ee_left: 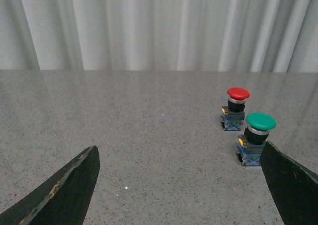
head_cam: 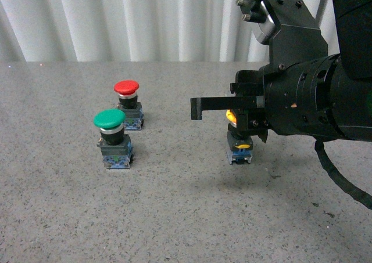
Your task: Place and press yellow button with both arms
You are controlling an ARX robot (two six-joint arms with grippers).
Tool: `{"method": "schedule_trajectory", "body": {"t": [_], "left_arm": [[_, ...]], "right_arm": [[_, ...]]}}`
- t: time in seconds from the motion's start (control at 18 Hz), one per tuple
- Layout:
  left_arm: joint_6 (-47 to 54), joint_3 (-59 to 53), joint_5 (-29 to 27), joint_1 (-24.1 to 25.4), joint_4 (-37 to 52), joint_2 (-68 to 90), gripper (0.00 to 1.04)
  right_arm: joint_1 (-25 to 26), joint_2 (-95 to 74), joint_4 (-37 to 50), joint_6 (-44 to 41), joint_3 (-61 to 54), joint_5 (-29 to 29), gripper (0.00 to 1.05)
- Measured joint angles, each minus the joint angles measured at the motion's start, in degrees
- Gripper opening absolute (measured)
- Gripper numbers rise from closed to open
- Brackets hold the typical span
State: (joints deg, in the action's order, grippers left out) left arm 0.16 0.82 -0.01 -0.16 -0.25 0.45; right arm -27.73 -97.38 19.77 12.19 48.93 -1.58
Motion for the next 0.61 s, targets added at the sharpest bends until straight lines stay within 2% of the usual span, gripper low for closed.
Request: {"method": "schedule_trajectory", "body": {"t": [0.61], "left_arm": [[0.0, 0.0, 0.0, 0.0, 0.0, 0.0, 0.98]], "right_arm": [[0.8, -0.9, 1.2, 0.4, -0.8, 0.0, 0.02]]}}
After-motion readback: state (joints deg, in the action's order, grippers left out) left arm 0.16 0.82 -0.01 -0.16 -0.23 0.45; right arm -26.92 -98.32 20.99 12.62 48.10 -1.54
